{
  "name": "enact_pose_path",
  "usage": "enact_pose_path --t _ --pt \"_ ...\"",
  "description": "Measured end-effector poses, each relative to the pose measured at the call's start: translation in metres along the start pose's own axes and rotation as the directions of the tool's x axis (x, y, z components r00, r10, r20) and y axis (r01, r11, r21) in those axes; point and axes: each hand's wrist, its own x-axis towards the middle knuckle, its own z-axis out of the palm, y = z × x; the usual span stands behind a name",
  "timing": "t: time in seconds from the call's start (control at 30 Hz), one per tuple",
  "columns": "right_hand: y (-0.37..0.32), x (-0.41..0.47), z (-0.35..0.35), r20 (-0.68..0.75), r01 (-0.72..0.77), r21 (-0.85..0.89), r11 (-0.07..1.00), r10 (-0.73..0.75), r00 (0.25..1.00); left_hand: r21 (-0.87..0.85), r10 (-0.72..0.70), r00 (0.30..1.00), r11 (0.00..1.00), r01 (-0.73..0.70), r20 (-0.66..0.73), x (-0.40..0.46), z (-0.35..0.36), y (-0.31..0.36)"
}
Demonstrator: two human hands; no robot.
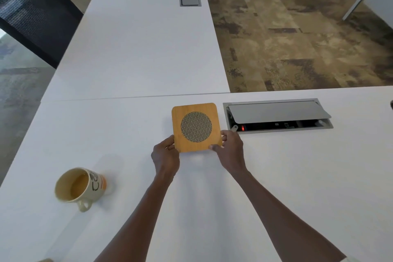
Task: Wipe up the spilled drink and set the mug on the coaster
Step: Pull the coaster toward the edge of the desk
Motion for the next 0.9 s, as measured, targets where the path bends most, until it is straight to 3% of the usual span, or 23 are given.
enact_pose_path --t 0.43,0.9 --pt "0.006 -0.120 -0.014 0.022 -0.074 0.035 0.997 0.073 0.997 -0.018 -0.053 0.998 0.998 0.053 0.015 -0.100 -0.051 -0.030" --pt "0.041 -0.173 0.000 0.091 -0.172 -0.046 0.984 0.176 0.980 0.124 -0.118 0.992 0.986 0.113 0.040 -0.134 -0.059 -0.076"
